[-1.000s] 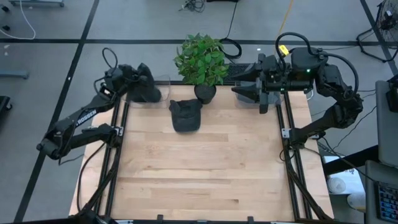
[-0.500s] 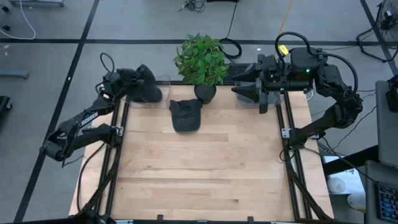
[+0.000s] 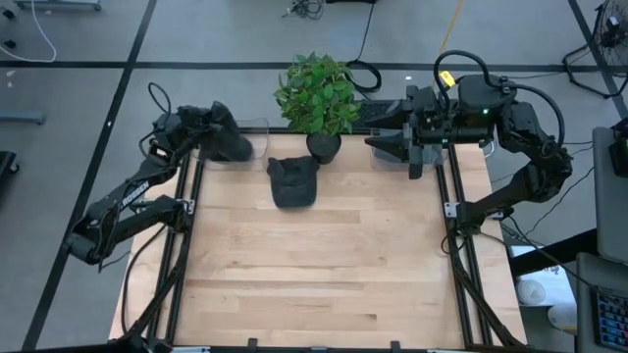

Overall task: Pick & Place hat
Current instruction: Put the bottom black cap into the left transparent bin, then put the black cap into the left transparent bin

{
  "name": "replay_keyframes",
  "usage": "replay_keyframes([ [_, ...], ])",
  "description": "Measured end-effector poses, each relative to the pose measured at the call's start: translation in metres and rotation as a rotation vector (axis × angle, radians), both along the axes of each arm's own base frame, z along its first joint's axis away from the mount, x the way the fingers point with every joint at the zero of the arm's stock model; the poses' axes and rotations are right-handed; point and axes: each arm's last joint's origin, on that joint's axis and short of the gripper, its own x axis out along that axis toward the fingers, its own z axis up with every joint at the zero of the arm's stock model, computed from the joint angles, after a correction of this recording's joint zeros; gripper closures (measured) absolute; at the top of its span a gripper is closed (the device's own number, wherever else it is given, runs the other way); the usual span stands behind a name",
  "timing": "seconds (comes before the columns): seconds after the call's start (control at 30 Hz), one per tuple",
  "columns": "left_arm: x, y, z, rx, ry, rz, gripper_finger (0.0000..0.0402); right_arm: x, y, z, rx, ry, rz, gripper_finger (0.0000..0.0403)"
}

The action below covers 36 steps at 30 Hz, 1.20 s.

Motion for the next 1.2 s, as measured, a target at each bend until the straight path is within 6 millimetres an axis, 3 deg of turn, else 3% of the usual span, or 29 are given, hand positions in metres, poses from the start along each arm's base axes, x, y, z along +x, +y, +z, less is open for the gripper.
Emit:
replay_keyframes([
  [0.27,-0.001,-0.002,-0.006,-0.026,0.075,-0.009,0.0083,0.0,0.0,0.0,0.009,0.0,-0.001,0.0218],
  [0.53,-0.001,-0.002,-0.009,0.0,0.182,-0.023,0.0051,0.0,0.0,0.0,0.008,0.0,-0.001,0.0218],
  [0.8,0.002,-0.002,-0.009,0.048,0.244,-0.027,0.0074,0.003,0.0,-0.001,0.008,0.007,-0.001,0.0218],
  [1.2,-0.002,-0.01,0.006,0.299,0.437,-0.042,0.0122,0.004,0.0,-0.002,-0.025,0.01,0.032,0.0218],
])
